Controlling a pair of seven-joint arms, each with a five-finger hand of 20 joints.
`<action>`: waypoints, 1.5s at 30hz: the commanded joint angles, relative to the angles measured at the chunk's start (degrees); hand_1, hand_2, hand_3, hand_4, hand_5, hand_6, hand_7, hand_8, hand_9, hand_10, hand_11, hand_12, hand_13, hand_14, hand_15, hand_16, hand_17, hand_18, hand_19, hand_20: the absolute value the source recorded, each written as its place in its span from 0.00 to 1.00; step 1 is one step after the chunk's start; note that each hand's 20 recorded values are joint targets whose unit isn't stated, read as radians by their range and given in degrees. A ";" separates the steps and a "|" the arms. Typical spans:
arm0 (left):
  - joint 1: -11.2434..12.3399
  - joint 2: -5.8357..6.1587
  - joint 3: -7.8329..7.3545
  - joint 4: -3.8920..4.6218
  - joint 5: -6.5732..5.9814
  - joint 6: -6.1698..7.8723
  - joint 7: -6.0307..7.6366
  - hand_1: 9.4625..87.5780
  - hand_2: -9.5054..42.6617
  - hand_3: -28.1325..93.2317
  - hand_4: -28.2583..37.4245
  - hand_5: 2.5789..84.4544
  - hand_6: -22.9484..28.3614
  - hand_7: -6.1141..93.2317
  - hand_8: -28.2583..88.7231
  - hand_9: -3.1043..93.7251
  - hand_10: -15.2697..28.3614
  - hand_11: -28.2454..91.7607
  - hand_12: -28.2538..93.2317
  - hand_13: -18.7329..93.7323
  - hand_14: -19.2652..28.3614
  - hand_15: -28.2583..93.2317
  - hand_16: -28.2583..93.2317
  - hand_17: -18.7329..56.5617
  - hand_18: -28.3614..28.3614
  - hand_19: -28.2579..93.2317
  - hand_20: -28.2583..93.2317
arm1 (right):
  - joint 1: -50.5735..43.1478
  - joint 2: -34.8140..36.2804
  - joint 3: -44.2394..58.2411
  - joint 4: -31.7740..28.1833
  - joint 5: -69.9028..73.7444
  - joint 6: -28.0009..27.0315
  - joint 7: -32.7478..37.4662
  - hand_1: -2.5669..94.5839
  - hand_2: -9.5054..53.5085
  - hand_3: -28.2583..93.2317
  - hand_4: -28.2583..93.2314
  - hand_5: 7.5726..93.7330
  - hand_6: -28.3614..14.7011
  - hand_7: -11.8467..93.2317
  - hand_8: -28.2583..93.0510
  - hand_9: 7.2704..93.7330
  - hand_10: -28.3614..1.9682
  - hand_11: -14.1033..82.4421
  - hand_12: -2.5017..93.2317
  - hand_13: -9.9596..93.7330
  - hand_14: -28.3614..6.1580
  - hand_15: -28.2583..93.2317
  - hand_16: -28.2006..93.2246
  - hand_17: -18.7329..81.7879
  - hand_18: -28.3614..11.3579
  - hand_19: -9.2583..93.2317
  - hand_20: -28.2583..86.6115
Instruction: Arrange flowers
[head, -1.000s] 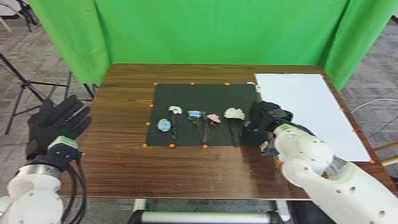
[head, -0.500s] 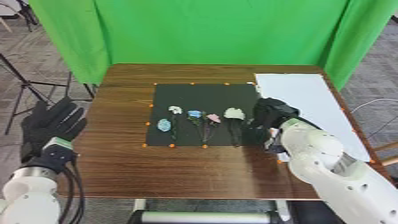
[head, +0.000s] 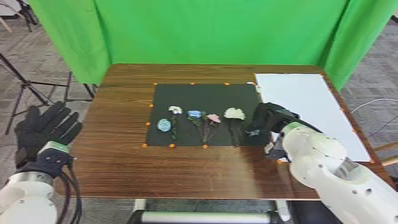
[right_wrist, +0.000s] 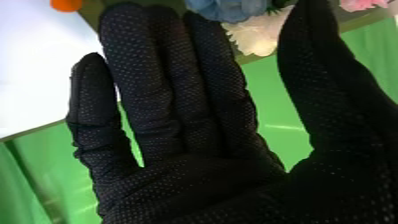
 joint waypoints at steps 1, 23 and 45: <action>1.13 -1.10 -0.26 -0.23 0.36 -1.86 -0.27 0.22 0.39 0.82 0.00 0.39 0.61 0.26 0.15 0.32 0.69 0.46 0.32 0.33 0.72 0.61 0.15 0.16 0.76 0.56 0.33 | 1.10 -1.14 1.32 1.59 1.04 8.12 0.74 0.34 0.08 0.84 0.03 0.66 0.57 0.35 0.13 0.69 0.40 0.36 0.22 0.70 0.44 0.65 0.40 0.49 0.10 0.85 0.52; -2.62 -0.17 -0.09 3.71 5.70 -12.47 -2.37 0.16 0.40 0.79 0.00 0.38 0.55 0.20 0.15 0.33 0.61 0.36 0.30 0.31 0.65 0.46 0.17 0.17 0.73 0.49 0.32 | -1.68 -12.99 24.09 10.45 66.35 16.79 -25.36 0.22 0.25 0.88 0.02 0.39 0.60 0.29 0.12 0.39 0.47 0.22 0.14 0.41 0.43 0.42 0.29 0.35 0.24 0.49 0.39; -10.00 3.71 1.80 6.54 4.65 -11.75 -2.33 0.15 0.37 0.80 0.00 0.39 0.56 0.21 0.16 0.31 0.61 0.37 0.31 0.31 0.65 0.47 0.17 0.17 0.73 0.49 0.32 | -3.06 -13.17 27.20 8.83 70.28 12.88 -25.60 0.21 0.20 0.89 0.02 0.40 0.58 0.27 0.13 0.38 0.48 0.22 0.14 0.40 0.42 0.39 0.32 0.34 0.24 0.46 0.42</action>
